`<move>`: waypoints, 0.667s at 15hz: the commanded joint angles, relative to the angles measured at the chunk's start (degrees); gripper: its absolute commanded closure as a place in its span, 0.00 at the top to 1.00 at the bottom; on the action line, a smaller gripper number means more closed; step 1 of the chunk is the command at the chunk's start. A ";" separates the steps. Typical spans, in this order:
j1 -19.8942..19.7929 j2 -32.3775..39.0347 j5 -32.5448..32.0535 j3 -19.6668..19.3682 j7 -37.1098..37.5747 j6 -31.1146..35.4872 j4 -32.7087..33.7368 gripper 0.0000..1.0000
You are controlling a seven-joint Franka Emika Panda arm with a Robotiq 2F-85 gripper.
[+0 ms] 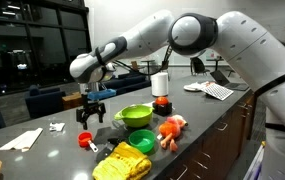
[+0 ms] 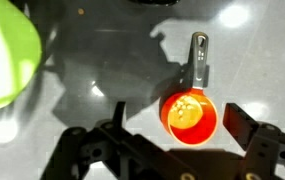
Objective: Pick up the orange measuring cup and pour its contents into the lime green bowl
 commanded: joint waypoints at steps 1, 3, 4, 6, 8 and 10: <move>1.82 -9.04 -4.30 -2.37 6.46 0.78 -9.54 1.00; 1.30 -14.41 -4.64 -2.34 9.14 2.14 -15.49 1.00; 1.18 -16.85 -4.83 -2.38 10.49 2.05 -17.76 1.00; 0.47 -22.26 -4.05 -2.11 12.21 2.23 -22.64 1.00; -0.81 -28.12 -2.22 -1.44 13.13 2.58 -27.72 1.00; -1.89 -34.18 -1.17 -1.37 14.37 3.25 -32.94 1.00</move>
